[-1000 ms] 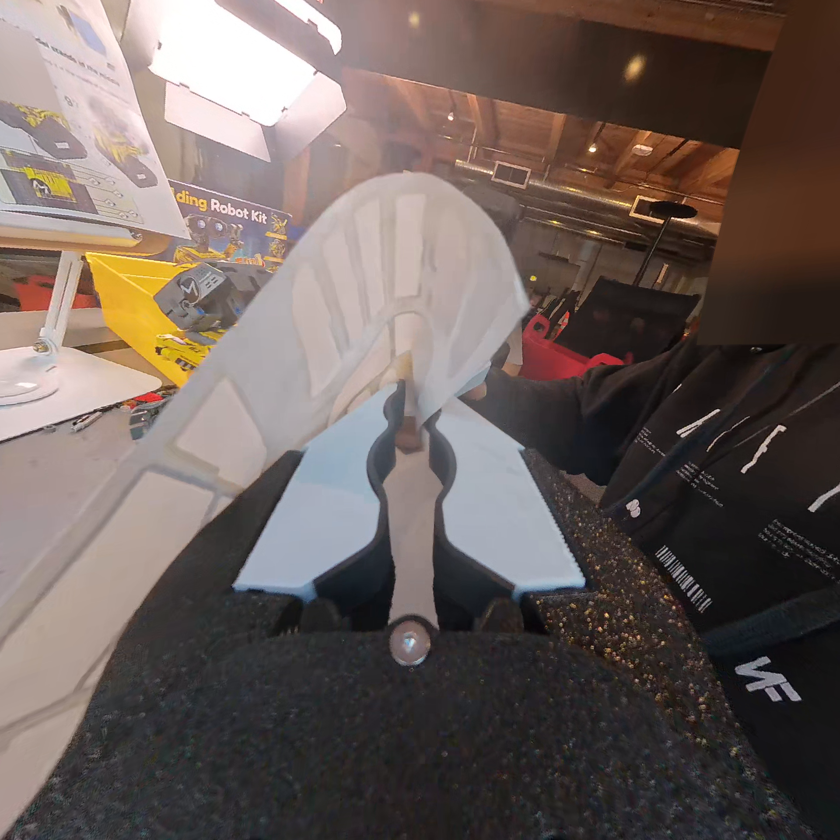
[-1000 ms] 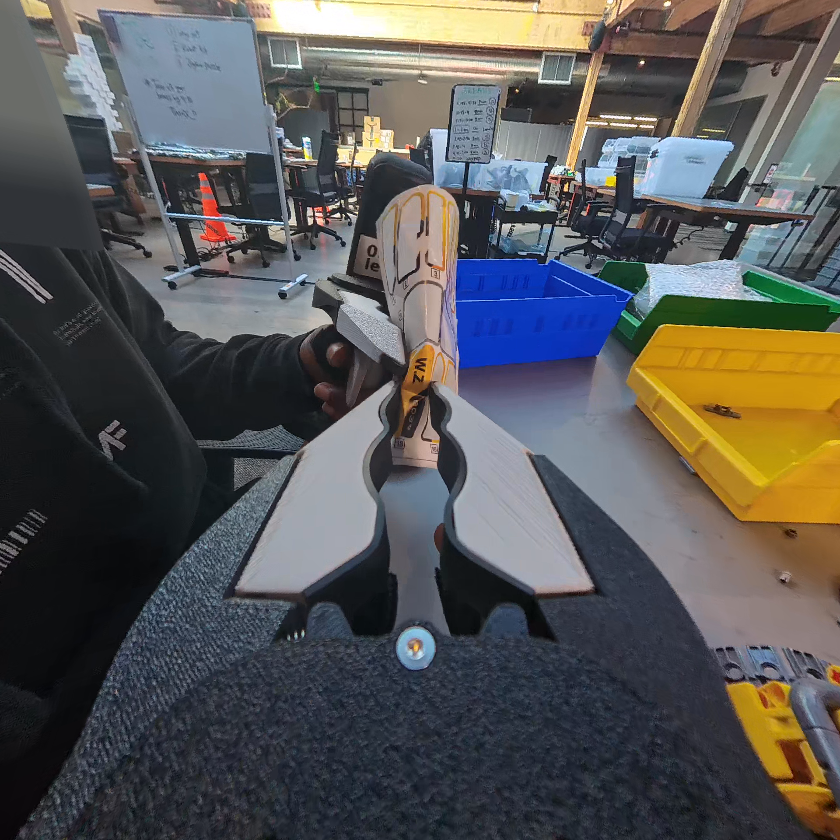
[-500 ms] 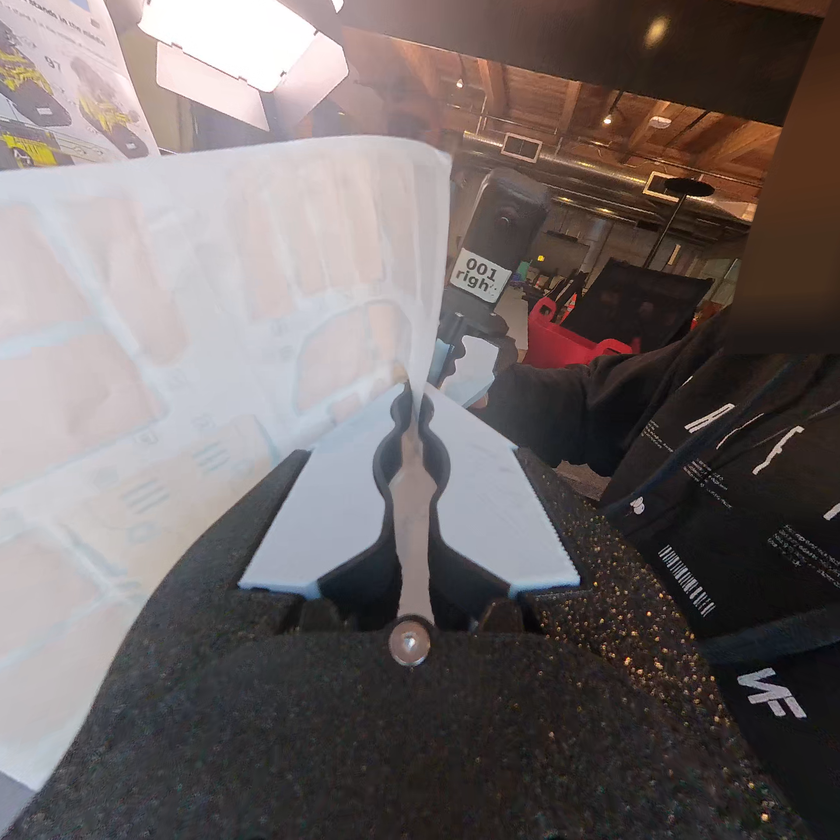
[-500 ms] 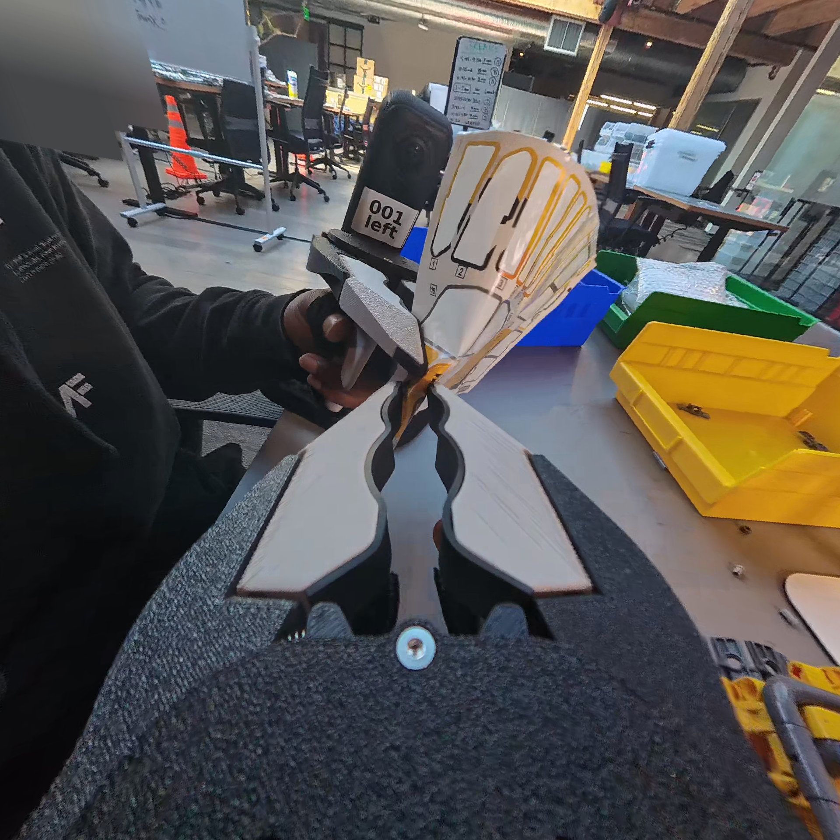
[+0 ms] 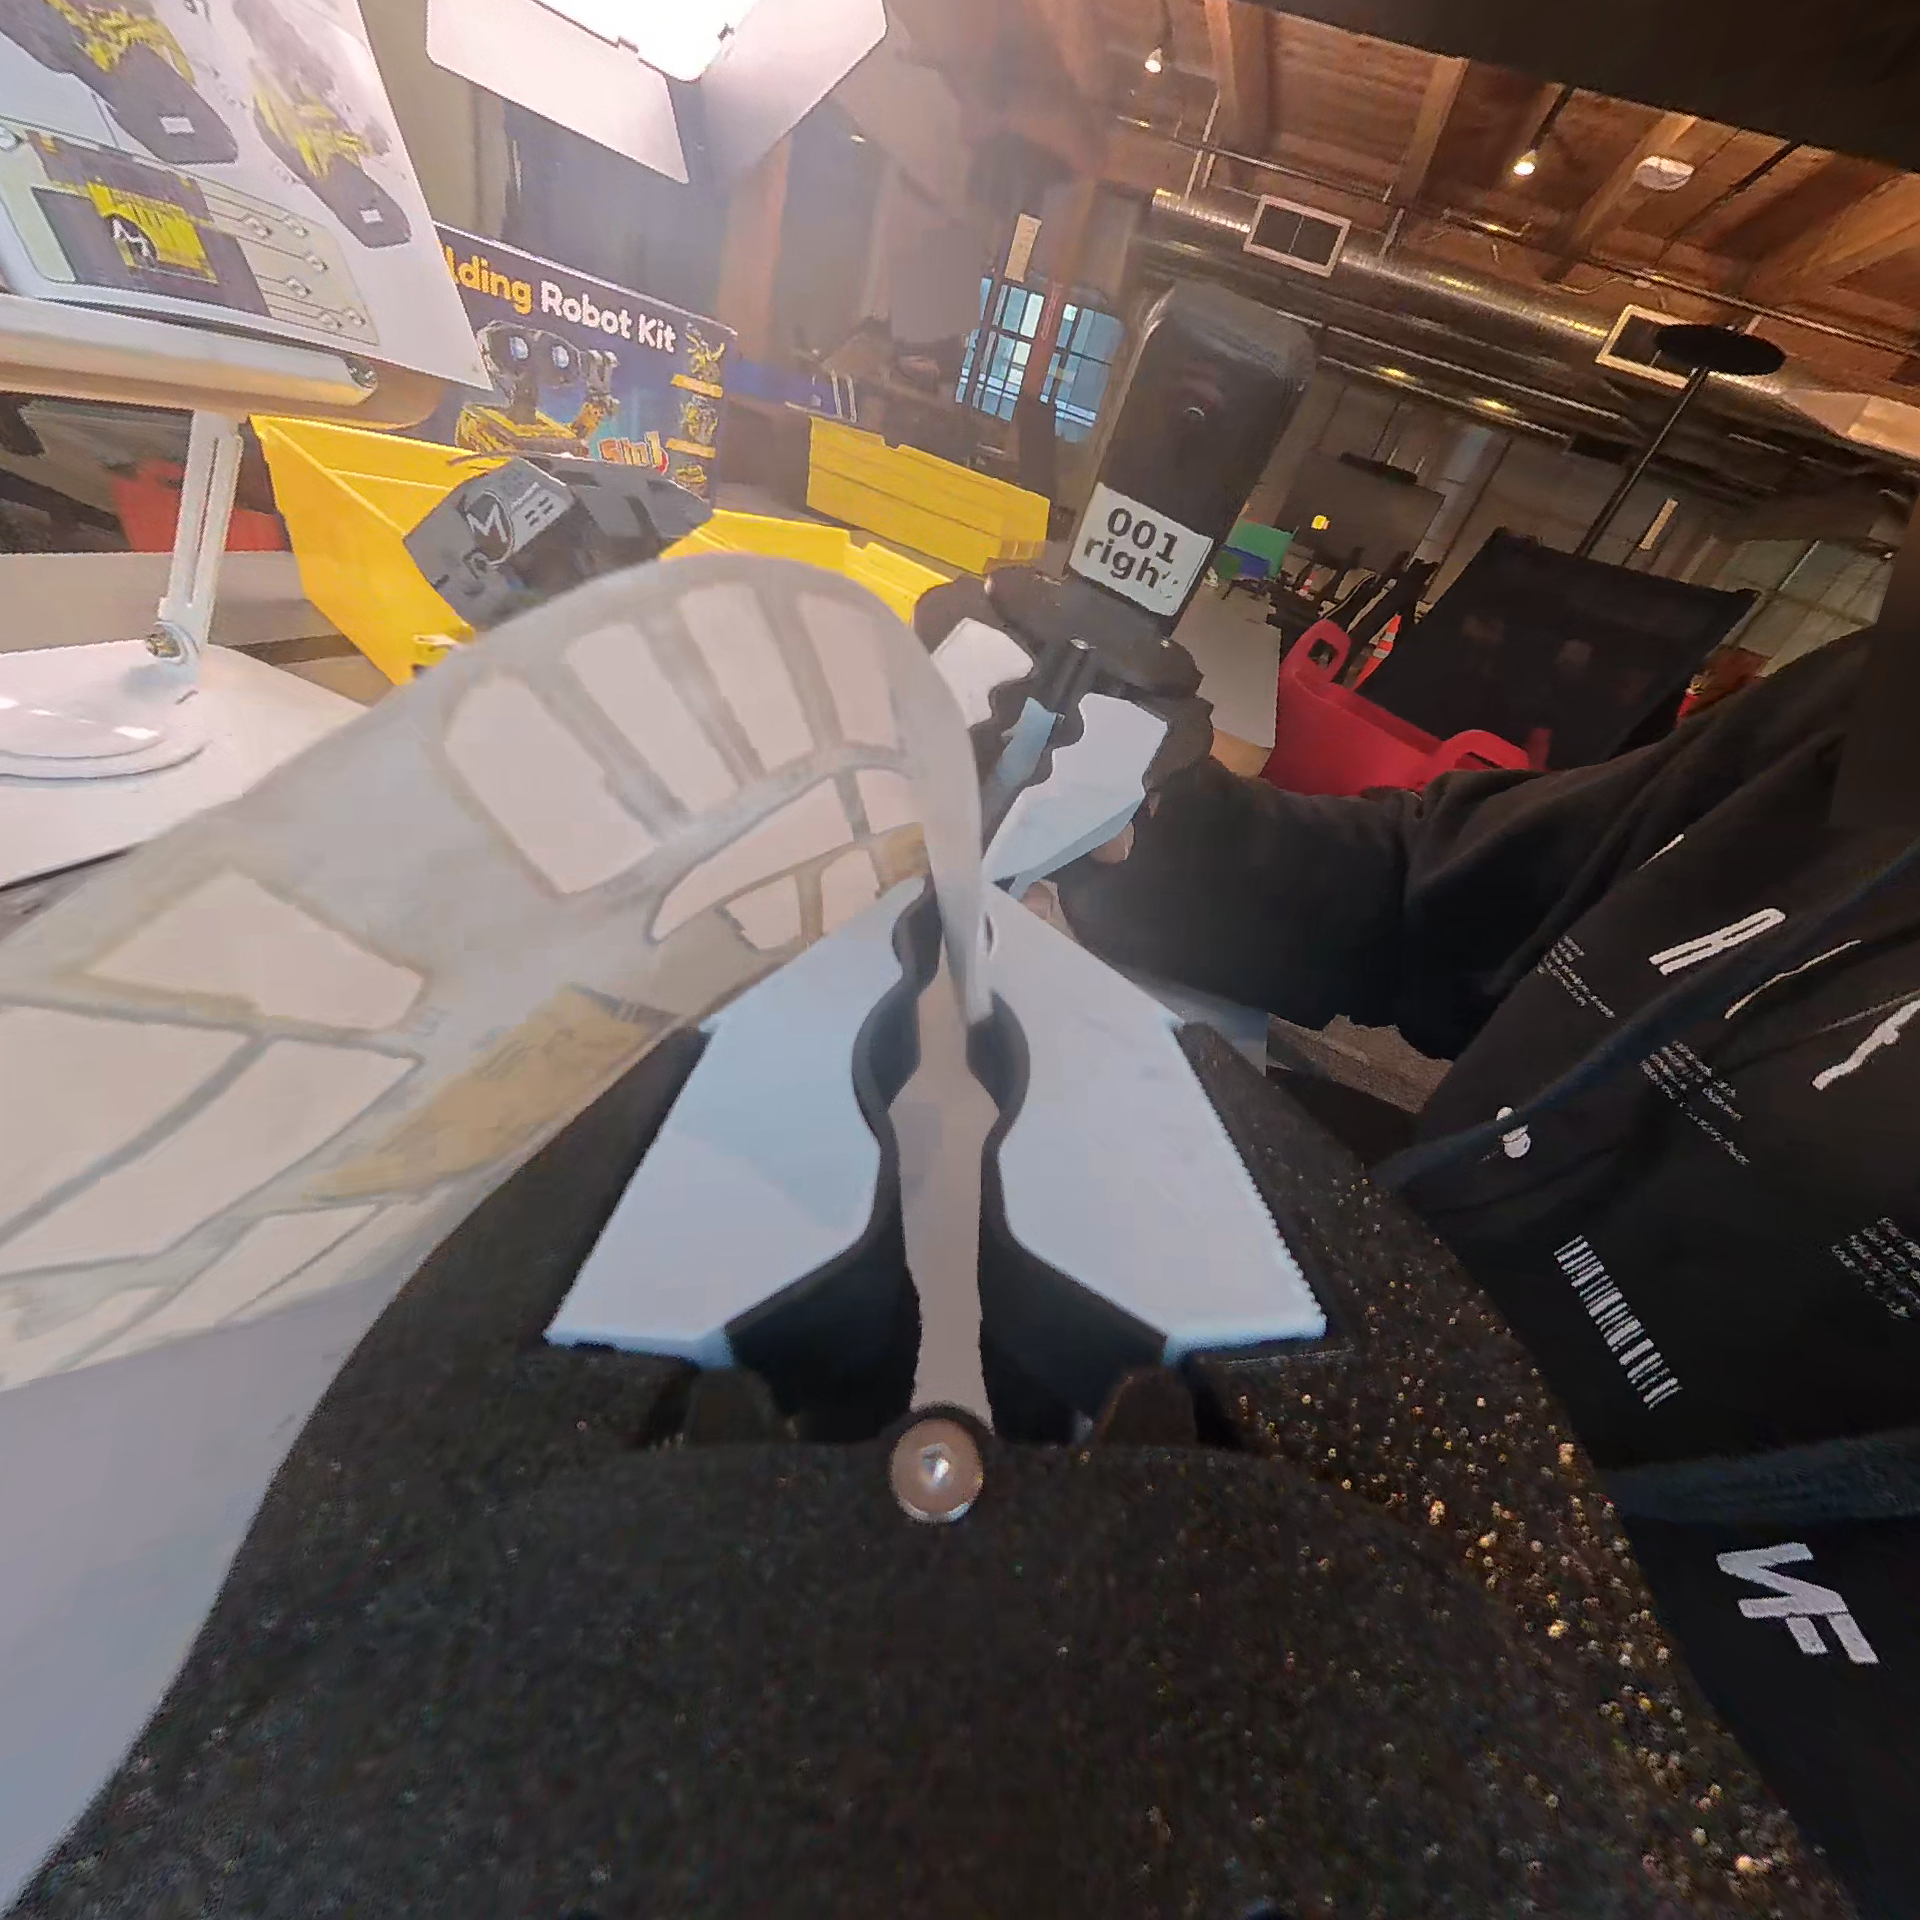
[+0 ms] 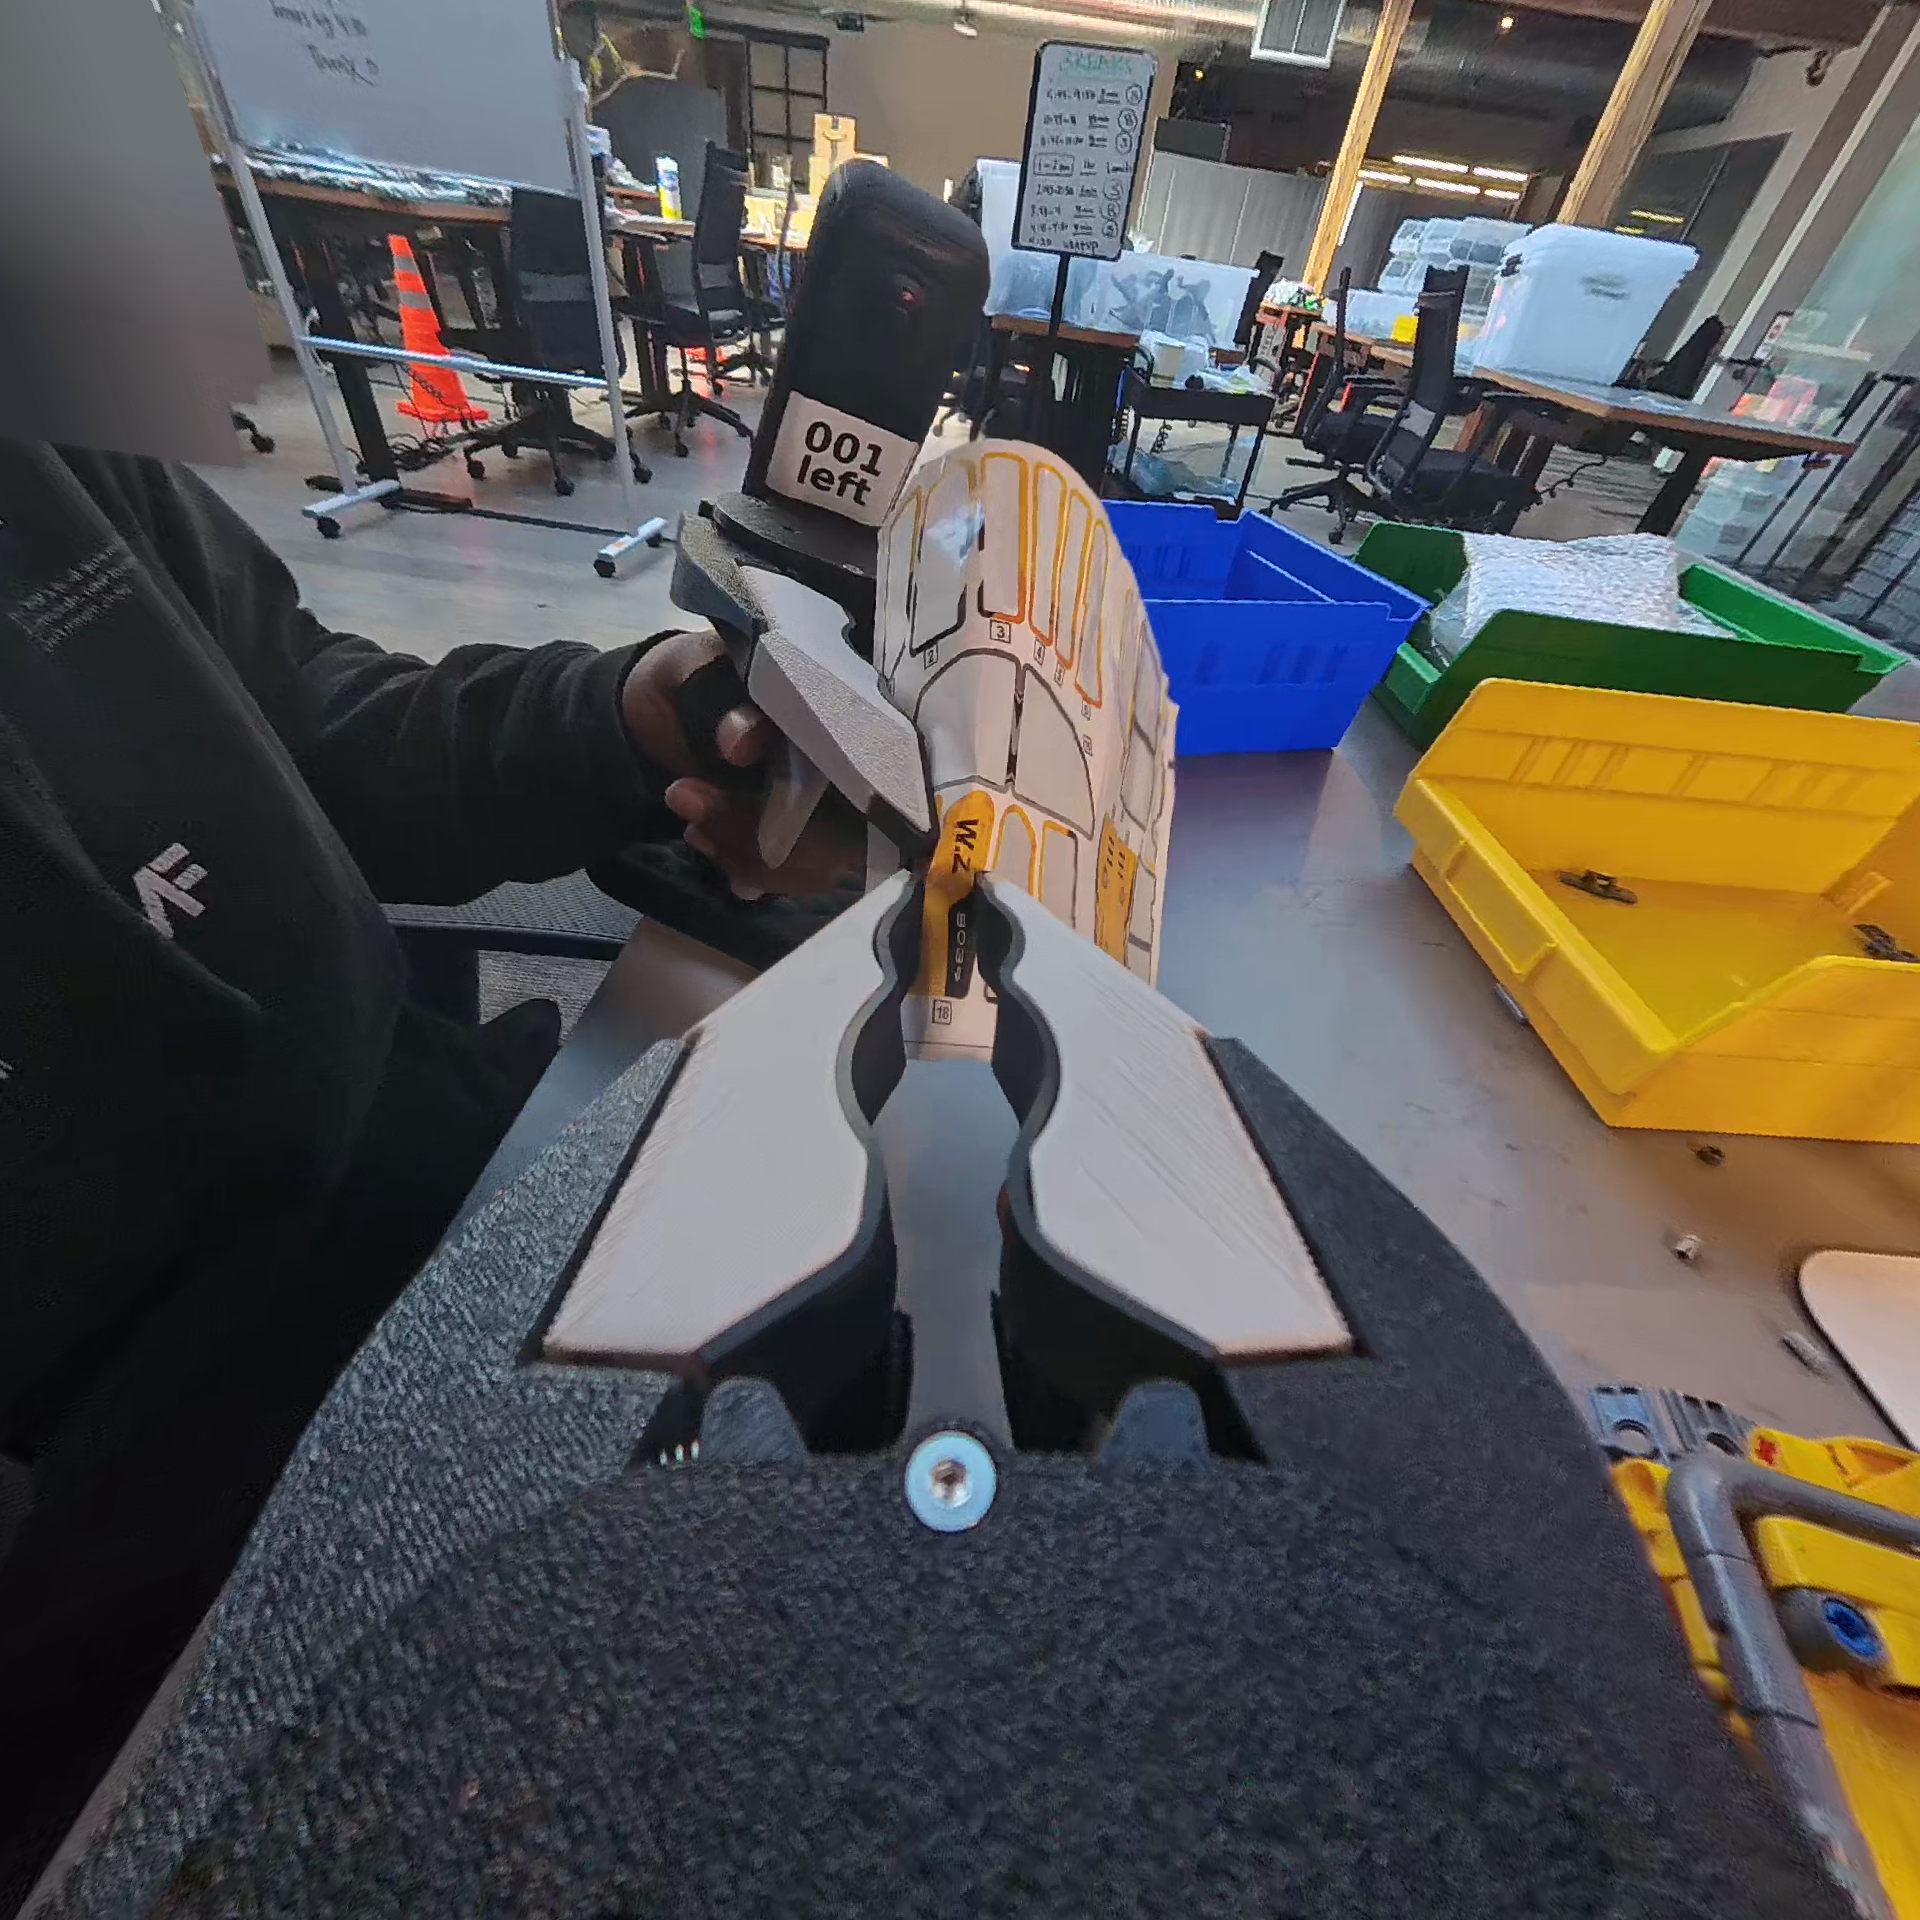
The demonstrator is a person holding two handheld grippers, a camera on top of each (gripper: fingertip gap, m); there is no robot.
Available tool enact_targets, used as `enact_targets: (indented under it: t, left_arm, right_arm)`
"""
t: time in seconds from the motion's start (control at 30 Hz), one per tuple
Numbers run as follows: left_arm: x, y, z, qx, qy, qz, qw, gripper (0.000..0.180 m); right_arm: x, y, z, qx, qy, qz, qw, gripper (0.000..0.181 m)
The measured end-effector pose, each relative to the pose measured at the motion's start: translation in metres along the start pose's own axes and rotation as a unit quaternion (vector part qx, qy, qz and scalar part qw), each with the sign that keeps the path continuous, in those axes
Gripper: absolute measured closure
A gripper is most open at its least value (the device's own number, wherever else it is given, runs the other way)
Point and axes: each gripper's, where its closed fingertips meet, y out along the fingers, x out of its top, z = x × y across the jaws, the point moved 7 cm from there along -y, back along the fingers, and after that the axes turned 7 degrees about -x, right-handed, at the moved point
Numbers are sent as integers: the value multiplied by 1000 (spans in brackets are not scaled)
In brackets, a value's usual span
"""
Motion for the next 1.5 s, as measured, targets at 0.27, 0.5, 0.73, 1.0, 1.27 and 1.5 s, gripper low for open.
enact_targets:
  t: [0.27, 0.5, 0.73, 1.0, 1.27, 1.5]
  left_arm:
    - [-6, -1, 2, 24, 13, 35, 999, 180]
    - [-9, 2, 2, 33, 28, 57, 997, 180]
    - [-11, 2, 0, 40, 44, 74, 995, 180]
    - [-13, -1, 3, 52, 46, 76, 995, 180]
    - [-12, -10, 14, 66, 13, 56, 996, 180]
    - [4, -48, 59, 74, -92, 32, 992, 180]
  right_arm:
    - [-4, 2, 6, -39, -110, 40, 992, 180]
    - [-8, 1, 5, -31, -110, 54, 992, 179]
    - [-9, -1, 1, -9, -62, 53, 997, 181]
    - [-5, -3, -3, -7, -34, 37, 999, 181]
    - [2, -9, -9, -12, -7, 5, 1000, 181]
    - [10, -18, -18, -41, -7, -16, 999, 181]
